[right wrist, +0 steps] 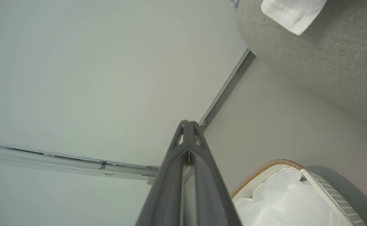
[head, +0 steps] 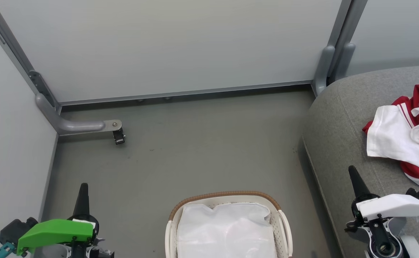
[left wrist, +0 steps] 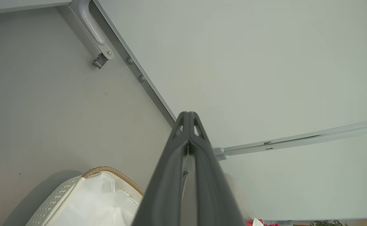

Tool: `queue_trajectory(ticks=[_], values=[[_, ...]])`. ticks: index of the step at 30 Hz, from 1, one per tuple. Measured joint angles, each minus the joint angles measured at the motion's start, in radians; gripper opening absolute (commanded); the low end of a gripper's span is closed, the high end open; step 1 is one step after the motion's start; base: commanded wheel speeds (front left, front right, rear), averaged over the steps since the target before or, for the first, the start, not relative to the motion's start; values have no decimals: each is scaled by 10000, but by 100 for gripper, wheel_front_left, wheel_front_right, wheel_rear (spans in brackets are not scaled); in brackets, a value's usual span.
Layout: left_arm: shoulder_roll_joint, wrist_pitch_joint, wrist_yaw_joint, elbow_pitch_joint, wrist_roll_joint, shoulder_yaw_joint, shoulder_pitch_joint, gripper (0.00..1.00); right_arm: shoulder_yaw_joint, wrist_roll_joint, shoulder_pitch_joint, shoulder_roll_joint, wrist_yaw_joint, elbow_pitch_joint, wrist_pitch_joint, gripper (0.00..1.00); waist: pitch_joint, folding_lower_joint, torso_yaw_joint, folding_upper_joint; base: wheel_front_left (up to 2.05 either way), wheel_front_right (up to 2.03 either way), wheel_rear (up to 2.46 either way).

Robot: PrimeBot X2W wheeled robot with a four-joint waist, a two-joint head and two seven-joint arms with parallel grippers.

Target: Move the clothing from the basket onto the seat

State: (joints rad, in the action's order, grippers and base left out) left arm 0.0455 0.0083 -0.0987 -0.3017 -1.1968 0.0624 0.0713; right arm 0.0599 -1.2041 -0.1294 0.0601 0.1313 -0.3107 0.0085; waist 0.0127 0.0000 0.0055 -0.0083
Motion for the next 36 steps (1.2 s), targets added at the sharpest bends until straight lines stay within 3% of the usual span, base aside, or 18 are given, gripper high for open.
queue_trajectory(ticks=[36], values=[[10,784,-236,368,-2987,376,235,0,399,-2926,74,-79,-4,439,775,0,-80,0,-38,0,0,0,0]])
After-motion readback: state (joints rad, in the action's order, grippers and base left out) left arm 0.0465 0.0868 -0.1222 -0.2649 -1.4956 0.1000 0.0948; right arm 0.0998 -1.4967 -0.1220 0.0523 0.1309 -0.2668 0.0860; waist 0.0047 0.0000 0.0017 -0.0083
